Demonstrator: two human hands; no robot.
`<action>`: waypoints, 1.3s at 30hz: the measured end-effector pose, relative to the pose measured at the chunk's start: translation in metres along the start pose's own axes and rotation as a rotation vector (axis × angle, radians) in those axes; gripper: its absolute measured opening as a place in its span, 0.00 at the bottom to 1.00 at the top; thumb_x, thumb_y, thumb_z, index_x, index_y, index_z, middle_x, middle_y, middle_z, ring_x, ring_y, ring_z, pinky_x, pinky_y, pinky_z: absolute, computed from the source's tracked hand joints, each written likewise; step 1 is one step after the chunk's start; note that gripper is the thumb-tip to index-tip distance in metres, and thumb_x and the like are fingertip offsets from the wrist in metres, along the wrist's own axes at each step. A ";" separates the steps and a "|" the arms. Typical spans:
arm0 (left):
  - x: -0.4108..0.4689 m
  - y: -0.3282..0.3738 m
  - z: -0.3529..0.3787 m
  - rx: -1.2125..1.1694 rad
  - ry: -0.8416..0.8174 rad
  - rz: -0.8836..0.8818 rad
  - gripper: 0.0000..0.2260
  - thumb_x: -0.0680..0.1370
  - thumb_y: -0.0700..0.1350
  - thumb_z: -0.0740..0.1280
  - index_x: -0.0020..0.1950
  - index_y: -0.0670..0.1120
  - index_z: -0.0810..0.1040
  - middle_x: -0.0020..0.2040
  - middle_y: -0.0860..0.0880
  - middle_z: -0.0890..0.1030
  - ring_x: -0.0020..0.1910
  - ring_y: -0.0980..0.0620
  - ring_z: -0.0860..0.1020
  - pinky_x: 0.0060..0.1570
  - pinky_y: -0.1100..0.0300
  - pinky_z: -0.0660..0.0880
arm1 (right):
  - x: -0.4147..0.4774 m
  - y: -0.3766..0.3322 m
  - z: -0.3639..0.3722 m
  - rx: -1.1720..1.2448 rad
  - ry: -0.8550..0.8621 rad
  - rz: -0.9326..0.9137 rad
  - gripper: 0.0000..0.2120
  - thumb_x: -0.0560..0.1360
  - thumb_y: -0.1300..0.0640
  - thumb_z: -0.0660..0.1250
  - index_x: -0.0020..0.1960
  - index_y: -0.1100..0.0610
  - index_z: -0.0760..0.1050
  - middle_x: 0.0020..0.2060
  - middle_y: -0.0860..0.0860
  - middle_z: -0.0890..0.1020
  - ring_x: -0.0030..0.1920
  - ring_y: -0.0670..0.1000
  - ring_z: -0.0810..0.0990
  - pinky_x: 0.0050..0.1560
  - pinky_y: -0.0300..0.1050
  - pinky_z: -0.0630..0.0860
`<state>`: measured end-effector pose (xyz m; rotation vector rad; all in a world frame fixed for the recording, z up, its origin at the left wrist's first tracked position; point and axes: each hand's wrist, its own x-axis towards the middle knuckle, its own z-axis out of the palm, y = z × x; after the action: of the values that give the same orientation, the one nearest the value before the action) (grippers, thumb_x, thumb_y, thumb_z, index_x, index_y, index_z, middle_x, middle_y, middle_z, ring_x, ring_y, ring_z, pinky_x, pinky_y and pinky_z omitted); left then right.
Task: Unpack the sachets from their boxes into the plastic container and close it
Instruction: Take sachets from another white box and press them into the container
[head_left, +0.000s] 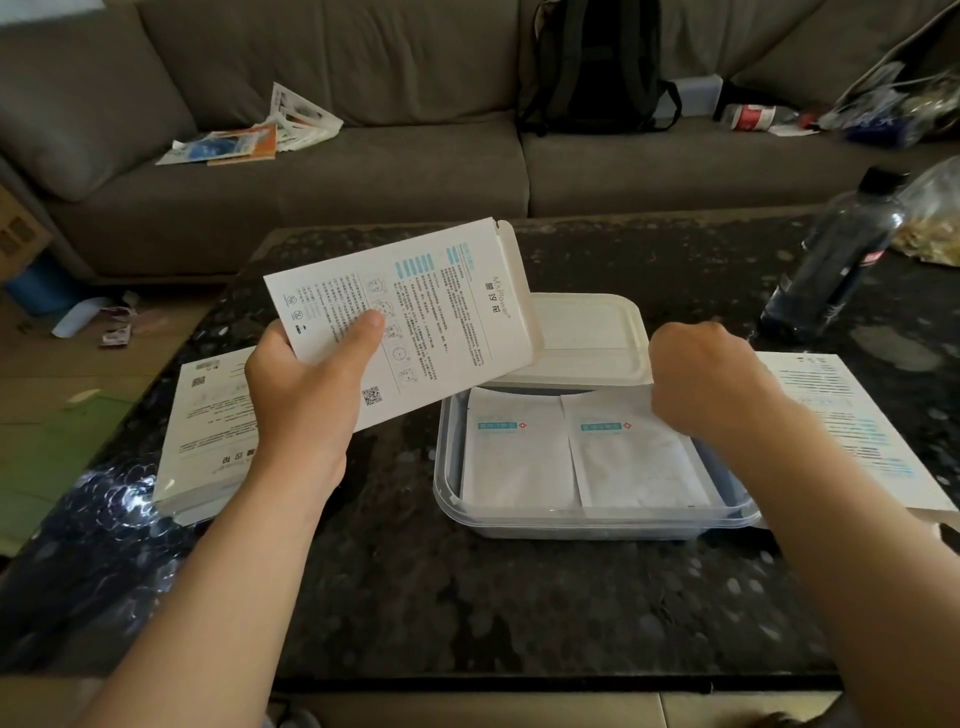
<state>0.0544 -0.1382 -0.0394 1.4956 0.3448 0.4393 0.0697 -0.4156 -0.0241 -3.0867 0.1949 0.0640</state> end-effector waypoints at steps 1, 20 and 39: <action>0.000 0.000 0.000 0.001 -0.004 0.000 0.15 0.77 0.47 0.78 0.62 0.52 0.82 0.54 0.57 0.87 0.51 0.59 0.87 0.47 0.53 0.86 | -0.002 -0.001 -0.001 0.000 -0.005 0.011 0.11 0.76 0.61 0.71 0.57 0.56 0.75 0.39 0.52 0.77 0.38 0.52 0.78 0.43 0.48 0.80; 0.001 -0.005 0.003 -0.017 -0.034 0.008 0.14 0.76 0.46 0.78 0.60 0.52 0.82 0.54 0.57 0.88 0.52 0.58 0.87 0.46 0.54 0.85 | -0.015 0.003 0.014 -0.128 -0.542 -0.309 0.51 0.70 0.33 0.72 0.81 0.42 0.44 0.81 0.45 0.54 0.79 0.55 0.58 0.74 0.55 0.63; -0.003 -0.007 0.005 -0.022 -0.107 0.012 0.10 0.78 0.45 0.77 0.58 0.53 0.83 0.51 0.58 0.88 0.50 0.60 0.87 0.39 0.63 0.83 | -0.019 0.001 0.010 -0.088 -0.547 -0.285 0.46 0.71 0.34 0.71 0.80 0.45 0.51 0.78 0.48 0.62 0.75 0.55 0.66 0.72 0.53 0.67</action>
<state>0.0549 -0.1436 -0.0464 1.4942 0.2463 0.3697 0.0500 -0.4137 -0.0337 -2.9977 -0.2736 0.9037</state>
